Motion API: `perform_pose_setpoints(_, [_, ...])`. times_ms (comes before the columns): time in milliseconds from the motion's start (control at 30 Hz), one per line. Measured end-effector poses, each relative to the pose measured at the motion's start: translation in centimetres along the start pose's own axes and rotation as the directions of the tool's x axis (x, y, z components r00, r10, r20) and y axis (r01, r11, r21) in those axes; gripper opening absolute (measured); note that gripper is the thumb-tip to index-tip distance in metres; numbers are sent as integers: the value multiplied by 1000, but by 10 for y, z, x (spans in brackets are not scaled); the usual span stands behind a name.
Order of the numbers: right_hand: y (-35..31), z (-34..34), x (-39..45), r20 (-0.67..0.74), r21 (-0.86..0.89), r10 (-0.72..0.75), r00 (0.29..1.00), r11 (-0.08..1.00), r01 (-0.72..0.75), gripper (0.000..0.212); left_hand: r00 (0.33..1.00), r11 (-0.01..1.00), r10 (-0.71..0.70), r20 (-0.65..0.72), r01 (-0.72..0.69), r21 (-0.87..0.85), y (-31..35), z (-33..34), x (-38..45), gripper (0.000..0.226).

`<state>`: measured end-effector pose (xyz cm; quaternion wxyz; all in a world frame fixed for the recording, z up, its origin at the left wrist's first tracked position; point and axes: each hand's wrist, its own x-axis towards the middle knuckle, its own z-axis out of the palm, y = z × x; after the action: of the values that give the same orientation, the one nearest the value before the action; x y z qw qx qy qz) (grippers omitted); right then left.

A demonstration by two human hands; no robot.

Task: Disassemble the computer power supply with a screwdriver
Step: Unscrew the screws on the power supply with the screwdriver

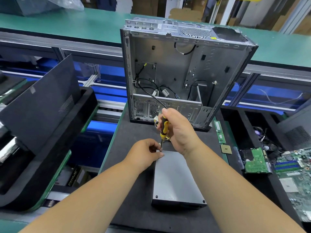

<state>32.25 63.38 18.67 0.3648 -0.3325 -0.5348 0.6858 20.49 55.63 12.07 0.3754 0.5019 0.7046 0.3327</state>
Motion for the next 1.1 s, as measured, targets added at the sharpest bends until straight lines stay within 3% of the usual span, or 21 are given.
perform_pose_setpoints(133, [-3,-4,-1,-134,178,93,987,982,-69,24,1000,1000,5,-9,-5,30,0,1,-2,12])
perform_pose_setpoints(267, [-6,2,-1,-178,183,141,974,977,-108,28,1000,999,10,-18,-9,43,1,1,-3,11])
perform_pose_setpoints(400, [-3,10,0,-200,122,76,977,991,-52,54,1000,999,17,-16,-17,28,0,2,-2,12])
perform_pose_setpoints(533, [3,7,-3,-93,171,-68,993,982,83,58,1000,999,17,-20,-16,50,0,2,-1,13])
perform_pose_setpoints(800, [-1,12,-5,232,110,-96,968,991,72,43,1000,999,2,-24,-1,35,-1,2,-1,14])
perform_pose_setpoints(933, [-6,8,-7,211,100,-84,974,993,64,17,1000,999,2,-11,-2,42,0,2,-1,14])
perform_pose_setpoints(1033, [-7,4,-9,144,-10,-23,989,1000,25,13,1000,999,2,-5,-2,47,1,2,-1,12])
perform_pose_setpoints(1100, [-9,2,-8,91,20,13,996,1000,-15,12,1000,999,0,-8,0,51,1,2,-1,12])
